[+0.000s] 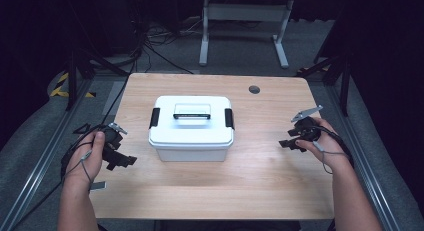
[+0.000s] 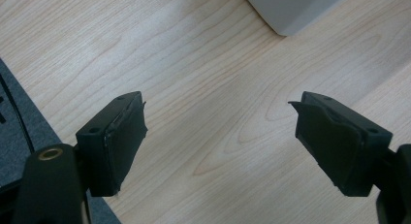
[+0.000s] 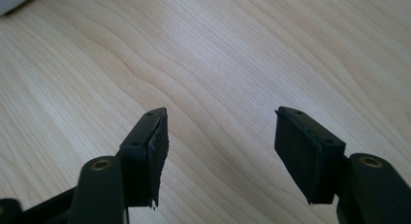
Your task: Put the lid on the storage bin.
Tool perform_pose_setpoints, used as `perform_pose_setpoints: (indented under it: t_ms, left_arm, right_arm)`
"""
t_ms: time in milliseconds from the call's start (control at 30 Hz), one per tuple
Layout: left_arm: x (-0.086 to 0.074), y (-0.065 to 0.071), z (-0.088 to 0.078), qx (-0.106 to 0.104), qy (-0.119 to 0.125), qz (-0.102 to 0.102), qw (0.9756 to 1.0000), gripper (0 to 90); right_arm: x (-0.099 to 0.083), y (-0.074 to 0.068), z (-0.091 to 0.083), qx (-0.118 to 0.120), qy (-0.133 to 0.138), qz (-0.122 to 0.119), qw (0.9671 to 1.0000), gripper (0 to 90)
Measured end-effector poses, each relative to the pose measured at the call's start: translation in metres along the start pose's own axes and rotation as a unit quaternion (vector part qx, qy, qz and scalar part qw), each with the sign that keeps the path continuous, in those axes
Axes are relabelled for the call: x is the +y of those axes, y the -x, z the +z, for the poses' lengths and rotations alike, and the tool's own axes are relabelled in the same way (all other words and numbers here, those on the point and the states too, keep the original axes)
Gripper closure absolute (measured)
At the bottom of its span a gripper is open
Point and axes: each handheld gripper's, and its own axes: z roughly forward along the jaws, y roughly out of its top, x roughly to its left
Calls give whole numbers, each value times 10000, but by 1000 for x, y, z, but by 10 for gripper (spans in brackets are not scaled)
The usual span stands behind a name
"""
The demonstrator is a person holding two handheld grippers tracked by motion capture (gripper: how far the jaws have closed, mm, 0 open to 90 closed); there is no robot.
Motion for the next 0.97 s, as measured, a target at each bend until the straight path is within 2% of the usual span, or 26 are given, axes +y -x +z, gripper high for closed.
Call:
perform_pose_setpoints:
  t_ms: [200,400,500,533,600,633,700,833,967]
  left_arm:
    - [1,-1,6,-59,-123,-10,9999,190]
    - [2,-2,15,-50,-384,88,9992,189]
    - [2,-3,17,-36,-429,24,9991,189]
    - [2,-3,18,-39,-461,-3,9989,189]
    - [2,-4,20,32,-555,81,9984,188]
    - [2,-3,22,-36,-572,17,9984,188]
    - [2,-3,24,-34,-657,16,9978,188]
    - [3,-2,27,-98,-759,83,9970,188]
    - [5,-1,26,-115,-743,112,9971,189]
  right_arm:
    - [-8,1,15,-41,-318,67,9995,375]
    - [-13,0,29,-110,-673,49,9977,375]
    - [-13,-4,35,-106,-804,18,9967,366]
    - [-13,-4,36,-110,-812,3,9966,365]
    - [-14,-5,37,-139,-815,20,9966,347]
    - [-14,-5,37,-139,-816,42,9966,342]
    - [-15,-6,36,-109,-816,84,9966,333]
    - [-17,-6,37,-128,-758,133,9969,306]
    - [-17,-6,36,-177,-751,140,9969,347]
